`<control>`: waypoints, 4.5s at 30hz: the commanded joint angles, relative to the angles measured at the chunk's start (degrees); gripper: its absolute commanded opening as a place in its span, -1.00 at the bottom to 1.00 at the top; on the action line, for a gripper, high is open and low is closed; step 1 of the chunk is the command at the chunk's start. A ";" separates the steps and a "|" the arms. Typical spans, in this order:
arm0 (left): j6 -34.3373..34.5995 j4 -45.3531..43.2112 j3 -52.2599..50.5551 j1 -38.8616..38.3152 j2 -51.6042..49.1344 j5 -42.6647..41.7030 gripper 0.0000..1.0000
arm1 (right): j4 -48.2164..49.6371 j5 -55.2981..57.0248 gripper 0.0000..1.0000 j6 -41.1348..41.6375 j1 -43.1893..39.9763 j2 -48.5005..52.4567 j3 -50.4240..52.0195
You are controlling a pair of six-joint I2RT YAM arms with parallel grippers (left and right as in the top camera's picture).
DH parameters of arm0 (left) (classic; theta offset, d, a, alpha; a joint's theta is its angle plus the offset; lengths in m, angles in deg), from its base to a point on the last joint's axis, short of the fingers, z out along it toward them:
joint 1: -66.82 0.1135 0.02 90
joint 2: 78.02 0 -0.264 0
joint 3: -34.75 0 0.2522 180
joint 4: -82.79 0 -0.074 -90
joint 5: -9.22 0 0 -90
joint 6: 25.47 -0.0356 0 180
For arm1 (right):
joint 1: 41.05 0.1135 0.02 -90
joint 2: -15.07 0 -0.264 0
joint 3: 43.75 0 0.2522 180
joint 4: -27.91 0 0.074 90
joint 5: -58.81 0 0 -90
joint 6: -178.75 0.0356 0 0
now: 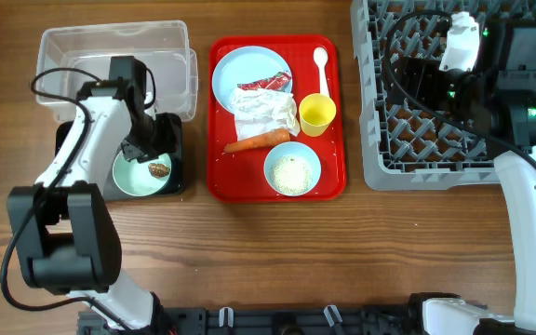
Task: Sort waste into correct bins and load items into the dishwasher rack
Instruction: 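Carry the green bowl left and tip scraps onto the black tray, then return the green bowl with the left gripper toward the red tray, then grasp the blue rice bowl with the left gripper and lift it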
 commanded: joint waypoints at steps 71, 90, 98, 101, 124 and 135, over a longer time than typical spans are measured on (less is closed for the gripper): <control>-53.16 34.88 13.40 29.18 -0.26 -74.79 -0.92 | -0.42 2.25 0.98 -1.51 -0.02 0.74 -0.42; -4.61 15.45 18.86 -27.65 -3.10 -1.03 -0.92 | -1.64 2.25 0.99 -1.62 -0.02 0.74 -0.42; -2.10 14.56 18.84 -32.13 -9.40 -0.98 -0.92 | -2.08 2.25 1.00 -1.66 -0.02 0.74 -0.42; -1.33 14.10 18.53 -31.82 -9.99 -0.50 -0.92 | -2.21 2.27 0.99 -1.70 -0.02 0.74 -0.42; -18.36 -0.46 19.82 -41.83 -7.72 -3.48 0.44 | -2.34 2.51 0.99 -1.73 -0.02 0.74 -0.42; -20.11 -2.05 19.76 -47.19 -17.40 -0.59 -0.21 | -2.84 4.46 0.99 -1.64 -0.02 0.74 -0.42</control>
